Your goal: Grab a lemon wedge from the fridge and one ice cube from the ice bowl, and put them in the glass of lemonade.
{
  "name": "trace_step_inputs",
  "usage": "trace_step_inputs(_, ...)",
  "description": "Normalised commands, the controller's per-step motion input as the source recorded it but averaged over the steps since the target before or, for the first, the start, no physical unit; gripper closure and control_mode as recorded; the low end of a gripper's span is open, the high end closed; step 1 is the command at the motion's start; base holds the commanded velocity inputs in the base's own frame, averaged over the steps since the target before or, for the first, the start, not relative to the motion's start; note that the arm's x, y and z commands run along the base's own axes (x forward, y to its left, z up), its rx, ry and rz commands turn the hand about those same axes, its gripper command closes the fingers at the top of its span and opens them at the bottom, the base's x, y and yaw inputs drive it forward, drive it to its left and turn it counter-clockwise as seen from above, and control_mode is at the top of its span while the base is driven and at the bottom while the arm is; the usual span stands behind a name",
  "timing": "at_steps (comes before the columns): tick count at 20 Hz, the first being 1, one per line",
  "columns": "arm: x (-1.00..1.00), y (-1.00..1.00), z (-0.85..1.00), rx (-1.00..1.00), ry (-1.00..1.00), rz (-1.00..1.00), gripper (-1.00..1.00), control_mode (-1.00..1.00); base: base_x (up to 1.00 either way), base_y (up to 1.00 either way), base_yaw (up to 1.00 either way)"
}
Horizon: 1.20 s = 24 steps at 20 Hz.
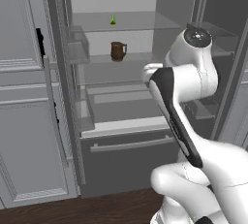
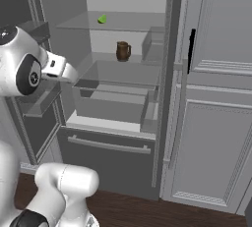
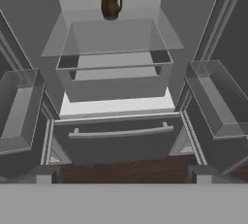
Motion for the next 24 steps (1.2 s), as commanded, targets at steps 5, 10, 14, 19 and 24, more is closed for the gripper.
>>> trace_step_inputs(5, -0.9, -0.21, 0.01, 0.0, 0.03, 0.0, -1.0, -1.0, 0.0, 0.0, 0.0)
trace_step_inputs(10, -0.36, -0.35, 0.0, 0.01, 0.0, 0.0, -1.0, -1.0, 0.0, 0.0, 0.0)
trace_step_inputs(14, -0.01, -0.37, 0.0, 0.02, 0.0, 0.0, -1.0, -1.0, 0.0, 0.0, 0.0)
trace_step_inputs(19, 0.0, -0.26, 0.0, 0.04, -0.03, 0.0, -1.0, -1.0, 0.0, 0.0, 0.0)
trace_step_inputs(24, 0.16, -0.02, 0.0, 0.01, -0.03, 0.0, -1.0, -1.0, 0.0, 0.0, 0.0)
